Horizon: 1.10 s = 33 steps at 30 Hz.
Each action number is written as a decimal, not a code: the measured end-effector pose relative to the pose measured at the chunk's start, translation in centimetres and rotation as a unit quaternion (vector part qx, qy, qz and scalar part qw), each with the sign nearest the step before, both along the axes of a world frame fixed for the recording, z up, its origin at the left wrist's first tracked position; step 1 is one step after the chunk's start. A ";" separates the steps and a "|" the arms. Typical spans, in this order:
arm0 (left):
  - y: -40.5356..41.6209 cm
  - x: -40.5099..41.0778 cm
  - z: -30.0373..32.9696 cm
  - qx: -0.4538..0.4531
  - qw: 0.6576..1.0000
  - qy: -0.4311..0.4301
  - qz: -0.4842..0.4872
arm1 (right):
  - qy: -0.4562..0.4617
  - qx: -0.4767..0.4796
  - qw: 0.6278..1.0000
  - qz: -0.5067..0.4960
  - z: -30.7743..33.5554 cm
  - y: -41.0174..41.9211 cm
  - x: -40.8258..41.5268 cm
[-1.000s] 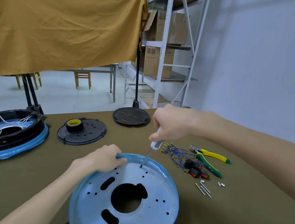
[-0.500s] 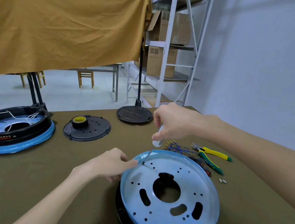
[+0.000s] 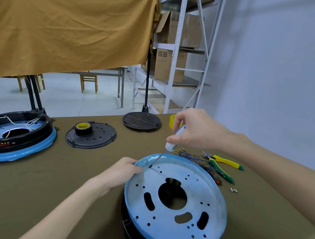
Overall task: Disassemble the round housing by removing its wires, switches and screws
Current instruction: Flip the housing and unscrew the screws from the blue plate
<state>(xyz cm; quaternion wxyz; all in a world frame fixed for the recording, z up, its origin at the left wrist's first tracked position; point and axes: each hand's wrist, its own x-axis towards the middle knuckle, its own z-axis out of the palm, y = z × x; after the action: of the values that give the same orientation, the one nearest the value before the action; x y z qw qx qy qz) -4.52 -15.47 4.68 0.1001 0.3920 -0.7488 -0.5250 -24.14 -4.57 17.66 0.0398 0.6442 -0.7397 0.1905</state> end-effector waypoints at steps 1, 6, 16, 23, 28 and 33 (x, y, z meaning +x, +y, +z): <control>0.1 0.0 0.1 0.012 1.000 0.014 0.000 | -0.011 -0.023 1.000 -0.002 0.0 0.0 -0.1; 0.5 0.0 0.2 0.067 0.996 0.066 0.009 | -0.063 -0.105 0.992 -0.016 -0.5 -0.3 -0.9; 0.9 0.8 -1.0 0.169 0.978 0.125 0.010 | -0.072 -0.017 0.997 -0.019 -0.7 -0.9 -1.2; 0.9 0.4 -1.5 0.174 0.976 0.130 0.035 | -0.041 0.075 0.995 0.049 1.7 -1.6 -0.3; 0.9 0.5 -1.7 0.184 0.974 0.131 0.032 | 0.097 0.068 0.993 0.000 1.8 -3.0 0.6; 1.1 0.5 -1.6 0.184 0.974 0.134 0.025 | 0.014 0.127 0.989 0.079 2.7 -3.1 1.0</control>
<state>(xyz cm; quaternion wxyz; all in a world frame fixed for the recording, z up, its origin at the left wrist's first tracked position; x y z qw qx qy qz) -3.99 -14.41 3.07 0.1387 0.3483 -0.6095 -0.6986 -23.10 -7.69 20.36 -0.0466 0.7029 -0.7042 0.0886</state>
